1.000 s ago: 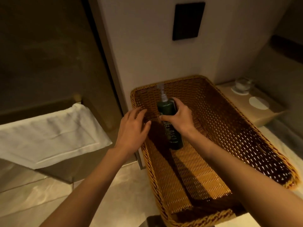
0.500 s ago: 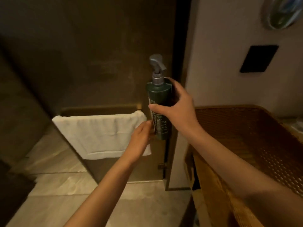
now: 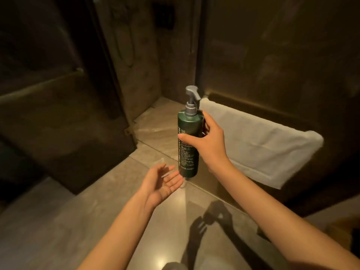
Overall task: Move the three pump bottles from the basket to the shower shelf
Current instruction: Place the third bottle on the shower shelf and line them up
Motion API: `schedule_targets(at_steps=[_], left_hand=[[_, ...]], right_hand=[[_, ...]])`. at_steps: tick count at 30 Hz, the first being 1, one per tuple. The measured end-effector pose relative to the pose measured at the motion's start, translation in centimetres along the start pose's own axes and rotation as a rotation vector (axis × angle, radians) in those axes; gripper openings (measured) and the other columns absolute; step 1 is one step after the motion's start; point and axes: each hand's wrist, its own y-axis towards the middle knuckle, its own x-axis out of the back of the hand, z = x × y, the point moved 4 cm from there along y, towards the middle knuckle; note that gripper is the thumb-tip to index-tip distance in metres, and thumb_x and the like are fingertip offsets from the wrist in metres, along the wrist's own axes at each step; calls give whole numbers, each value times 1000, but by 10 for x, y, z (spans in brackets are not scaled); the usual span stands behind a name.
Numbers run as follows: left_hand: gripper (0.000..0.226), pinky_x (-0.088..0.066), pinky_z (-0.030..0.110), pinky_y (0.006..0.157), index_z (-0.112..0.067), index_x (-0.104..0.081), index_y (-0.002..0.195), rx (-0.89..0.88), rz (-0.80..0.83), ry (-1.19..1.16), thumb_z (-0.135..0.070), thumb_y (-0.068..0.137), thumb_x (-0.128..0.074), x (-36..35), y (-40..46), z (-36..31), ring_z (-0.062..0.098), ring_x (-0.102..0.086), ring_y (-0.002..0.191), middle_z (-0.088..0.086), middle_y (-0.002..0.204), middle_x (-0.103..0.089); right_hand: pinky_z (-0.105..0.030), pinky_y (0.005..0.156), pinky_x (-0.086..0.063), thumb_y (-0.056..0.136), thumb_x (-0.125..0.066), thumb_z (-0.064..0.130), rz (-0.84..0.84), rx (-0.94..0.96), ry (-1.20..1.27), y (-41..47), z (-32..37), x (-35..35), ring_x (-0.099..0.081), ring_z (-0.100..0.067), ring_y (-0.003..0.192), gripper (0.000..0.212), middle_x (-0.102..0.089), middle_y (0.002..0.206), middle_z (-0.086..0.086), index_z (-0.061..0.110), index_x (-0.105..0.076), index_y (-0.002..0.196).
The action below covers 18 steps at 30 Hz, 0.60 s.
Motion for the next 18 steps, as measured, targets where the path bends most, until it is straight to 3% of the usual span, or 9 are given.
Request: schedule_targets(at_steps=[3, 5, 10, 13, 18], left_hand=[[27, -43, 45, 99, -2, -57, 109, -74, -35, -76, -20, 94, -44, 22, 4, -61, 35, -58, 106, 23, 119, -58], [25, -42, 44, 101, -2, -58, 105, -131, -31, -111, -20, 94, -44, 28, 9, -105, 35, -54, 117, 21, 124, -56], [26, -42, 44, 100, 1, -60, 97, -244, 4, -193, -20, 93, -45, 23, 38, -211, 34, -53, 120, 19, 123, -55], [26, -41, 45, 104, 2, -60, 100, -299, 14, -220, -19, 93, -46, 10, 65, -274, 36, -52, 120, 22, 127, -56], [23, -39, 46, 106, 1, -59, 101, -347, 7, -230, -17, 93, -47, -21, 112, -374, 37, -51, 120, 24, 109, -60]], right_hand=[[-9, 75, -49, 67, -83, 15, 80, 59, 51, 39, 21, -56, -60, 10, 92, 60, -61, 102, 25, 36, -53, 115], [-7, 73, -48, 67, -83, 15, 115, 109, 57, 70, 40, -86, -60, 12, 91, 59, -60, 101, 27, 36, -52, 114], [-28, 90, -51, 68, -82, 18, 154, 216, 82, 164, 76, -141, -60, -5, 106, 65, -65, 115, 10, 22, -54, 126], [-33, 93, -51, 69, -82, 19, 157, 266, 90, 229, 86, -167, -59, -6, 107, 63, -64, 115, 8, 21, -54, 125], [-41, 95, -51, 67, -83, 19, 131, 256, 155, 347, 89, -203, -60, -10, 109, 67, -64, 117, 5, 21, -53, 127]])
